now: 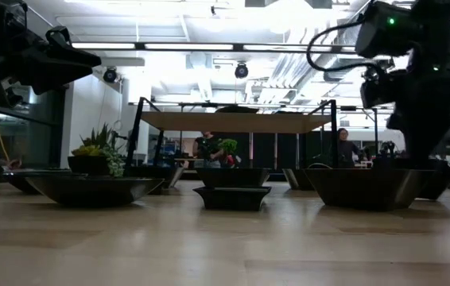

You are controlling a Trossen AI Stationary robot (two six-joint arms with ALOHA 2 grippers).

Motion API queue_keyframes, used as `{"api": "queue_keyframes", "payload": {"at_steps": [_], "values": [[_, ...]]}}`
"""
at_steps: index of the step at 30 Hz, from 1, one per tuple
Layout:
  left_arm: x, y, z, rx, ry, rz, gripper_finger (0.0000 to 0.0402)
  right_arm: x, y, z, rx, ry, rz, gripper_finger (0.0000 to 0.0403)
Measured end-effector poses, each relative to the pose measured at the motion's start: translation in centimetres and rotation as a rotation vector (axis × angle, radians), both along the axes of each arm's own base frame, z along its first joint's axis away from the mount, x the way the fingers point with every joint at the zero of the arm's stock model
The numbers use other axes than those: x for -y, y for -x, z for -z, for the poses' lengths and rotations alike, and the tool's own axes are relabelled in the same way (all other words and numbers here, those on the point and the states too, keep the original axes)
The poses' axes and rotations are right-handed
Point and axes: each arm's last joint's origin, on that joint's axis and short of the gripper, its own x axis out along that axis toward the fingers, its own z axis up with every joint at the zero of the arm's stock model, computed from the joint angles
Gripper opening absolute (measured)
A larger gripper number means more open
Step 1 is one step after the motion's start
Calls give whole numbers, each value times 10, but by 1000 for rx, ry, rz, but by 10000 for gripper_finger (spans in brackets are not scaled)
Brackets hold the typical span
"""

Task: Pick & Place Mini shaped plates
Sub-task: Put the black distorted square plate on the shelf

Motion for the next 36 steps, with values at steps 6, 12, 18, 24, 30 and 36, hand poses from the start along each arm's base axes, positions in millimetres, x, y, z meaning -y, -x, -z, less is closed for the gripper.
{"api": "queue_keyframes", "payload": {"at_steps": [6, 12, 18, 24, 30, 36], "values": [[0, 0, 0, 0, 0, 0, 154, 2, -6, -15, 19, 69, -22, 1], [0, 0, 0, 1, 0, 0, 154, 2, -10, -25, 38, 99, -28, 1], [0, 0, -1, 5, 1, 0, 154, -6, -9, -25, 25, 94, -54, 0], [0, 0, -1, 5, -1, -4, 154, -17, -6, -24, 11, 80, -63, 0], [0, 0, -1, 6, 3, 13, 154, -27, -5, -24, 23, 92, -70, 0], [1, 0, -4, 42, 7, 27, 154, -33, -8, -27, 69, 136, -85, 0]]}}
